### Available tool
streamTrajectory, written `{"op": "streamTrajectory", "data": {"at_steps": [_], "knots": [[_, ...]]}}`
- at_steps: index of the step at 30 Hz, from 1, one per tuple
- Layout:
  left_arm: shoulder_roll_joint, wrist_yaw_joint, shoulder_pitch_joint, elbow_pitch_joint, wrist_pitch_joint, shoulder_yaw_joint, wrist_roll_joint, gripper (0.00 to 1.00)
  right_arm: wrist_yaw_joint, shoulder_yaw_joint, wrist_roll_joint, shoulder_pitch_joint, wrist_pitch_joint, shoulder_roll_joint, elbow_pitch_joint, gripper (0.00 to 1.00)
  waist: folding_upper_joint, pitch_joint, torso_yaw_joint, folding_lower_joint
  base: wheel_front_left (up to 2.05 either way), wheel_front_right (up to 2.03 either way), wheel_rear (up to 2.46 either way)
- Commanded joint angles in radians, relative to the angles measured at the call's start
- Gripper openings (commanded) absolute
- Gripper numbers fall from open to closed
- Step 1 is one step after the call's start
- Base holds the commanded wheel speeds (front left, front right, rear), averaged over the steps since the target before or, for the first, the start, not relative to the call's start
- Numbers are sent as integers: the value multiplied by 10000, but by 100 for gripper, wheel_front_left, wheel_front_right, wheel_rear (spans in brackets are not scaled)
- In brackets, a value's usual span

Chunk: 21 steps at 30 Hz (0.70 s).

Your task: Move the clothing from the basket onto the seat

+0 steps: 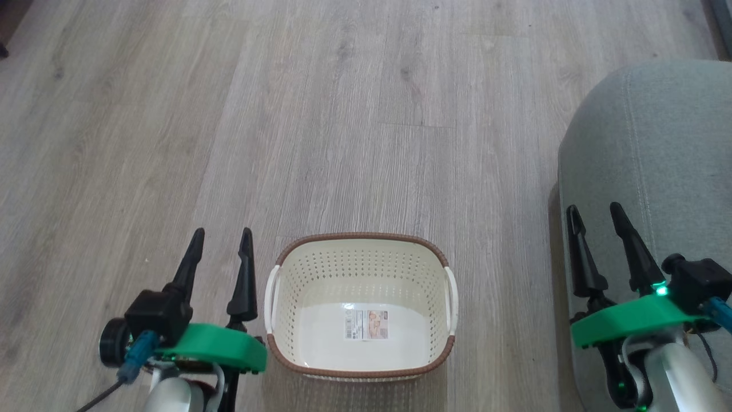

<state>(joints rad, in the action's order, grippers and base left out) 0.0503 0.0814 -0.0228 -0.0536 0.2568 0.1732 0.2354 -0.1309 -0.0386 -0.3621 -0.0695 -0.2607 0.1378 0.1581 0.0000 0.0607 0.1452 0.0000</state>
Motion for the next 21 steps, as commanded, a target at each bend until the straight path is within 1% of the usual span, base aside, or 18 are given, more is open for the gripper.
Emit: {"op": "streamTrajectory", "data": {"at_steps": [1,7,8,12,21], "knots": [[-1,-67,-364,280,49,-378,57,100,2,-212,-84,-350,-11,168,-280,100,0,3,-16,0,0,0,0],[-1,-156,-381,268,49,-372,115,100,2,-213,-125,-402,-11,165,-270,100,0,52,-82,0,0,0,0],[0,-123,-1,-21,0,-55,41,0,0,-5,-89,-17,0,2,40,0,0,52,-85,0,0,0,0],[2,-138,244,-690,-9,-33,55,0,0,-58,-100,222,3,-93,683,0,0,56,-90,0,0,0,0],[77,-276,216,-792,-209,-151,1200,0,0,34,-1076,210,273,-141,741,0,0,8,-197,0,0,0,0]]}}
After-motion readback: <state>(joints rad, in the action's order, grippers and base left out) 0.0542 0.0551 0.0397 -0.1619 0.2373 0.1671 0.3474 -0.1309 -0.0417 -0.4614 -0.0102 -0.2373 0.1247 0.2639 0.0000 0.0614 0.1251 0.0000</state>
